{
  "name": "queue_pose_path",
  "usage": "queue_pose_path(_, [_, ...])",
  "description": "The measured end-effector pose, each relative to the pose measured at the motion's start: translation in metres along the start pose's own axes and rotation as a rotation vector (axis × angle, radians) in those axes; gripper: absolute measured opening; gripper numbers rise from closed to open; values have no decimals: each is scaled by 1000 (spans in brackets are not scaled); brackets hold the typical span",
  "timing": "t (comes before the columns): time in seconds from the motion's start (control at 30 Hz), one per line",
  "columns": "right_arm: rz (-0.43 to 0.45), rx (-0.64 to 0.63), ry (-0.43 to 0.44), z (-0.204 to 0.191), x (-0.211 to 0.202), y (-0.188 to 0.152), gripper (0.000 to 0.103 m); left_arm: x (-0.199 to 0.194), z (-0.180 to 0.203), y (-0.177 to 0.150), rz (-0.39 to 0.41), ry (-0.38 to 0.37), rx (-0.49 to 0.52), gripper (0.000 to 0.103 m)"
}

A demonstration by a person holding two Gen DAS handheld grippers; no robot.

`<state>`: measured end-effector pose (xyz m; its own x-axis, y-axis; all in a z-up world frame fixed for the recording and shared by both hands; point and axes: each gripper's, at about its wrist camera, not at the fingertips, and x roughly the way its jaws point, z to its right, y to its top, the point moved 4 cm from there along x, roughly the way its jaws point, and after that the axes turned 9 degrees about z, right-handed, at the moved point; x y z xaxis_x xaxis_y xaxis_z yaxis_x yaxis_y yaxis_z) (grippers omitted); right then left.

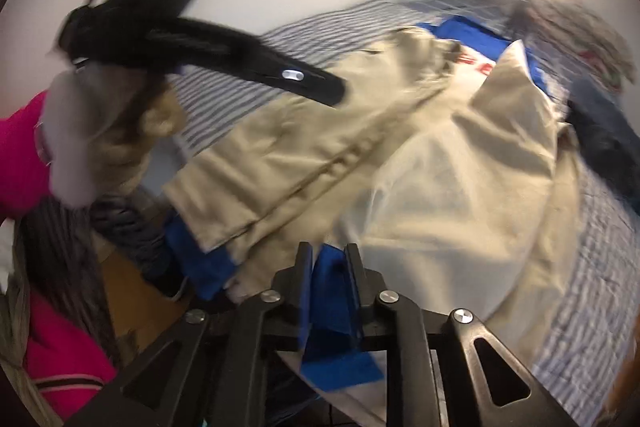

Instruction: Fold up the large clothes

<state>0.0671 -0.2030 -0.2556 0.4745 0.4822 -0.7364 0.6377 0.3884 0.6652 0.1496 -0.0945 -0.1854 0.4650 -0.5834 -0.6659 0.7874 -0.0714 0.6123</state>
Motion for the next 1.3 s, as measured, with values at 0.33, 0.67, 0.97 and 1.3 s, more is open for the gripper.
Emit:
queue_pose_path(0.33, [205,386,8,117,-59,21,32,34,14,-31,-122,-17,1,50])
queue_pose_path(0.67, [233,647,-137,272,-31,55,35,62,23,-51,-206,-26,21,50])
queue_pose_path(0.97, [187,797,-135,339,44,72,49,78,30,-63,-269,-64,54,15])
queue_pose_path(1.3, [124,786,-175,368,90,86,0,76,30,-64,-275,-77,56,3])
